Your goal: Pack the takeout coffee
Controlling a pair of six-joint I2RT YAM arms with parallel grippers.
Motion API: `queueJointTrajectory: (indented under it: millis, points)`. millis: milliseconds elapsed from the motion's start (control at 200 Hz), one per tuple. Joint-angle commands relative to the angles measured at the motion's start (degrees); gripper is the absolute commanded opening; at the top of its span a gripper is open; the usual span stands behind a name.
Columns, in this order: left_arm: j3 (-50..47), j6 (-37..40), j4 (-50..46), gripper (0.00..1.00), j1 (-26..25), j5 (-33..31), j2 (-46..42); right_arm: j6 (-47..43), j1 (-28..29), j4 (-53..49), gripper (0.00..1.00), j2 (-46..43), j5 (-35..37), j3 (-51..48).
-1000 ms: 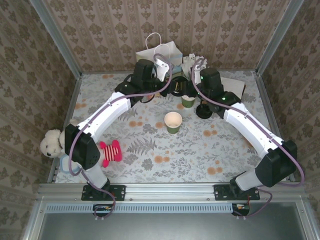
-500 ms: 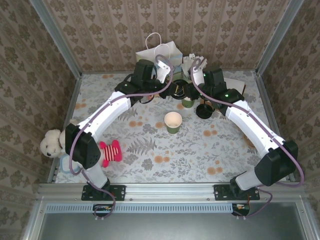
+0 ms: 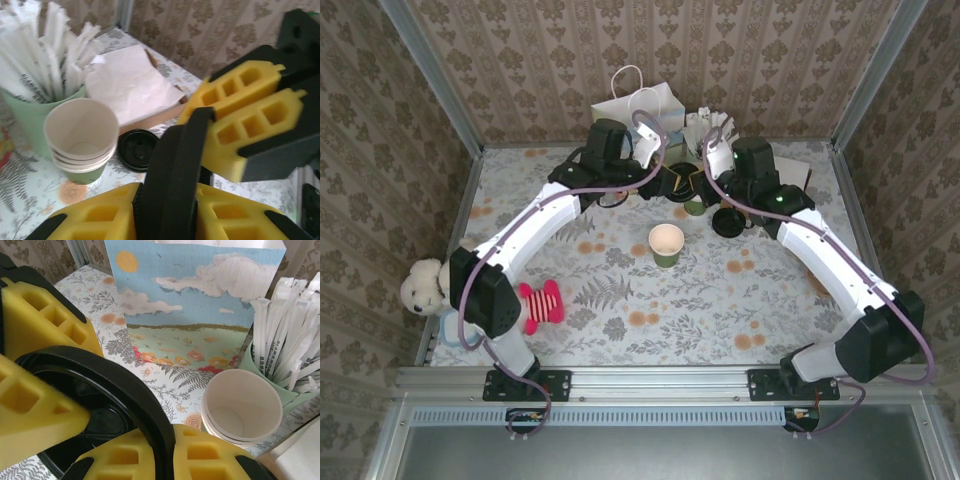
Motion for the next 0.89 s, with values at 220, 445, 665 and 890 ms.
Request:
queueJointTrajectory:
  millis: [220, 445, 665, 890]
  points:
    - [-12.3, -6.4, 13.1, 0.8, 5.6, 10.4, -13.1, -18.0, 1.1, 18.1, 0.0, -4.3, 4.1, -6.0]
    - [-24.2, -19.8, 28.6, 0.9, 11.0, 7.7, -20.5, -27.5, 2.0, 28.0, 0.0, -0.9, 4.1, -4.9]
    - [-26.7, -23.0, 25.2, 1.0, 13.7, 2.1, -23.5, -39.1, 2.5, 42.7, 0.0, 1.2, -6.6, -8.3]
    - [-23.2, -36.8, 19.8, 1.0, 20.4, 0.0, -22.0, -54.5, 4.9, 49.9, 0.0, 2.2, -11.4, -8.1]
